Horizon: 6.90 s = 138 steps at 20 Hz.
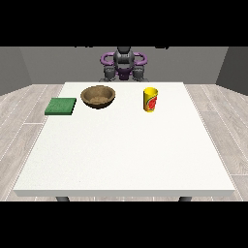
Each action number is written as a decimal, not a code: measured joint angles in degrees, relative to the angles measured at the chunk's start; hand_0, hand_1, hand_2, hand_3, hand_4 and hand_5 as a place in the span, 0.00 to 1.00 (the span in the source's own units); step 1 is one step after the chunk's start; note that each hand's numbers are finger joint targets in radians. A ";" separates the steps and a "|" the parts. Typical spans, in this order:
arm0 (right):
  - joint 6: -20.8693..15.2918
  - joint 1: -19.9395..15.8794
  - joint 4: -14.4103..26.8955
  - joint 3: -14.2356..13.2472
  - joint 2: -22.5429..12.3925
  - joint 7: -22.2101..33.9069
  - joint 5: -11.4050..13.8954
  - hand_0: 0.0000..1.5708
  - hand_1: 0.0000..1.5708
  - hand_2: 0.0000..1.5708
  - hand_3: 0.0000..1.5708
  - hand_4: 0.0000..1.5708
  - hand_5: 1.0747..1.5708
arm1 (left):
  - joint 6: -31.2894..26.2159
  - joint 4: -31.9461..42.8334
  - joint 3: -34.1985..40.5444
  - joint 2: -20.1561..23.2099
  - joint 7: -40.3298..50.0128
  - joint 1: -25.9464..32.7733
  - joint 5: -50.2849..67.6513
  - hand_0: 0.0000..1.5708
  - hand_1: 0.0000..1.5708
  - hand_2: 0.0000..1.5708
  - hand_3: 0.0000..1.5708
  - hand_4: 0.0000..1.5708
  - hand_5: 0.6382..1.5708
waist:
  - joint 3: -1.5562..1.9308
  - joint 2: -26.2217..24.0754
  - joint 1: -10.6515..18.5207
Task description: Pick the cup and pour the ball into the bowl, then pick the bowl and place it on the pad
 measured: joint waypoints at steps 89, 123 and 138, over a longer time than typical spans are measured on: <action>21.96 -14.01 30.98 -21.88 -18.10 -13.21 -17.65 0.00 0.00 0.00 0.17 0.44 0.97 | 22.12 70.84 -33.35 -2.69 16.17 -57.72 -72.05 0.89 0.89 1.00 1.00 0.66 1.00 | 0.22 15.63 -5.20; 11.69 -10.30 33.07 -19.61 -10.71 -15.00 -12.66 0.00 0.00 0.00 0.00 0.46 0.99 | 4.66 36.40 6.29 8.64 -0.65 -48.89 -20.09 0.00 0.00 0.00 0.00 0.67 0.99 | -0.38 13.28 7.51; 7.65 -13.67 43.04 -17.25 -3.07 -27.82 -9.33 0.00 0.00 0.00 0.00 0.37 0.98 | -17.93 34.70 22.27 24.67 -5.21 -44.44 2.46 0.00 0.00 0.00 0.00 0.64 0.96 | 0.10 22.66 9.15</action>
